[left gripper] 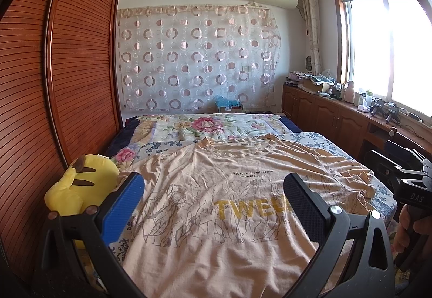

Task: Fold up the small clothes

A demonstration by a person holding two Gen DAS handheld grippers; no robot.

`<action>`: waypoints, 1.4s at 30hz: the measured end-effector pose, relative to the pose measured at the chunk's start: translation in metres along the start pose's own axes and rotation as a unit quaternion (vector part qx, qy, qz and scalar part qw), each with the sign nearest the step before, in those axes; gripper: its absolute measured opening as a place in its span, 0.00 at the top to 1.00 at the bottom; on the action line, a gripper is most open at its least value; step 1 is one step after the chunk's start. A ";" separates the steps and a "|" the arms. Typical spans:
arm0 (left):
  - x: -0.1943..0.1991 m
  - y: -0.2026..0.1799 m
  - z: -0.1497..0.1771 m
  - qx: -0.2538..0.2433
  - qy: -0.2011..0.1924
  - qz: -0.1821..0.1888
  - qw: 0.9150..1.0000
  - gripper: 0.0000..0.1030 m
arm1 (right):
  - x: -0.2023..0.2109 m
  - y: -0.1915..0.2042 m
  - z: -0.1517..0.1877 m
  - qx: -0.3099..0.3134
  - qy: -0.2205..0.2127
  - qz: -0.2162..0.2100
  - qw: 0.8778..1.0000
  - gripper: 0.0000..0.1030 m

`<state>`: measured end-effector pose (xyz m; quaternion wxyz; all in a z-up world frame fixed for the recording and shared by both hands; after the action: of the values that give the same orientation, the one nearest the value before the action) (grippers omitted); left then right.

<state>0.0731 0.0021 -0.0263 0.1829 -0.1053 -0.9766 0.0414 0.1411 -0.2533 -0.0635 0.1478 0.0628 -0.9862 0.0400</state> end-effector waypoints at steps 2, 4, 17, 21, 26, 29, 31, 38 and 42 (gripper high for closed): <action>0.000 0.002 0.001 0.003 0.003 0.002 1.000 0.00 | 0.000 -0.001 0.001 0.000 0.001 -0.001 1.000 0.00; -0.001 0.005 0.006 0.004 0.008 0.001 1.000 0.00 | -0.002 -0.001 0.003 0.000 0.005 -0.004 1.000 0.00; -0.035 0.053 0.046 0.029 0.060 -0.013 0.998 0.00 | -0.038 0.016 0.027 0.016 0.054 -0.027 0.998 0.00; -0.040 0.076 0.050 0.026 0.062 -0.041 0.997 0.00 | -0.051 0.024 0.031 0.025 0.063 -0.034 0.997 0.00; -0.044 0.110 0.050 0.016 0.065 -0.071 0.995 0.00 | -0.068 0.037 0.029 0.040 0.065 -0.047 0.996 0.00; -0.047 0.130 0.051 0.010 0.073 -0.076 0.994 0.00 | -0.079 0.047 0.025 0.052 0.067 -0.056 0.995 0.00; -0.051 0.145 0.052 0.011 0.082 -0.075 0.994 0.00 | -0.087 0.054 0.022 0.062 0.065 -0.059 0.994 0.00; -0.063 0.185 0.056 0.027 0.113 -0.075 0.990 0.00 | -0.119 0.085 0.025 0.097 0.085 -0.082 0.988 0.00; -0.073 0.207 0.063 0.049 0.138 -0.056 0.988 0.00 | -0.132 0.101 0.031 0.109 0.104 -0.106 0.983 0.00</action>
<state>0.1561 0.1847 -0.1347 0.3231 -0.0457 -0.9431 0.0640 0.2441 -0.1417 -0.1382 0.2449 0.1782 -0.9431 0.1374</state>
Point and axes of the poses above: each gripper's, at about its wrist camera, not at the fingertips, and x roughly against the way its jaws point, y to its left, z to its underside, the point moved 8 cm from there along -x, roughly the way its jaws point, and after that the axes turned 13 degrees about z, right-handed, at the moved point
